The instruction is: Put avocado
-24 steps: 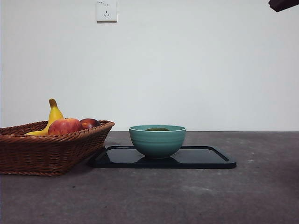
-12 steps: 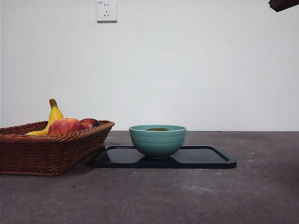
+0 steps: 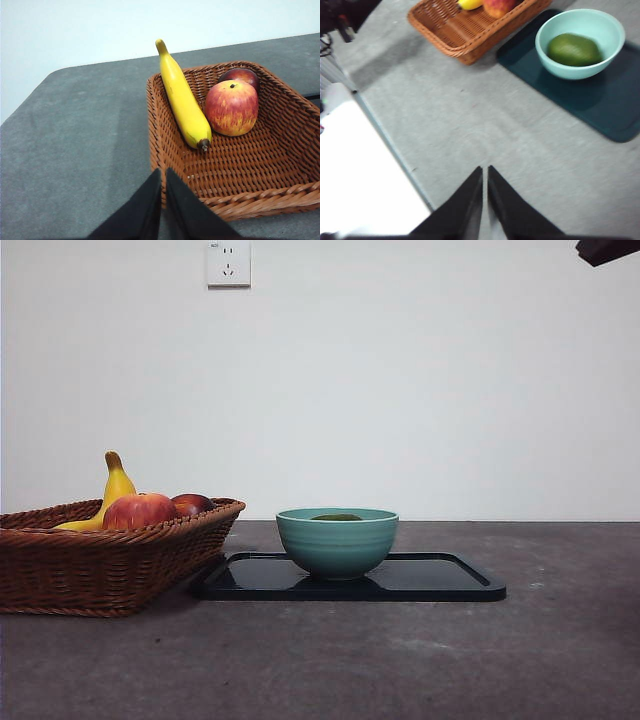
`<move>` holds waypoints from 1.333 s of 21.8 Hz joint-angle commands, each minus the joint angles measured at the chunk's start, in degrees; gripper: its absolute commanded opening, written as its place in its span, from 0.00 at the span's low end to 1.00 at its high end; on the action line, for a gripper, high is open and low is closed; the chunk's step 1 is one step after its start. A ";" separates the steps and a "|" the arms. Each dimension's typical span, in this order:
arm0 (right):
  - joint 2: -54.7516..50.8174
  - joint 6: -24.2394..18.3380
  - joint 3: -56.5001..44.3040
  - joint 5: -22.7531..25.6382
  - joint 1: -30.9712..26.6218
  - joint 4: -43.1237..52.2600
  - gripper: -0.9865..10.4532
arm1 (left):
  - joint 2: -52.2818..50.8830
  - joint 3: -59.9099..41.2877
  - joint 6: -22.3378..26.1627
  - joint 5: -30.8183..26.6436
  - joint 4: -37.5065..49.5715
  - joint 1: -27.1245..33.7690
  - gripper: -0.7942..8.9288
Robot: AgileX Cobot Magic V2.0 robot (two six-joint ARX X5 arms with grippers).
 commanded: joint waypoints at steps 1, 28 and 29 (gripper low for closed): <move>-2.51 -4.02 -0.63 0.35 -4.33 3.85 0.09 | -0.11 -1.20 -0.15 -0.07 -0.42 0.17 0.10; -36.37 2.75 -44.98 10.29 -32.63 39.01 0.09 | -0.11 -1.20 -0.15 -0.09 -0.42 0.17 0.10; -36.37 2.75 -44.96 10.32 -32.63 38.29 0.09 | -0.11 -1.20 -0.15 -0.07 -0.42 0.17 0.10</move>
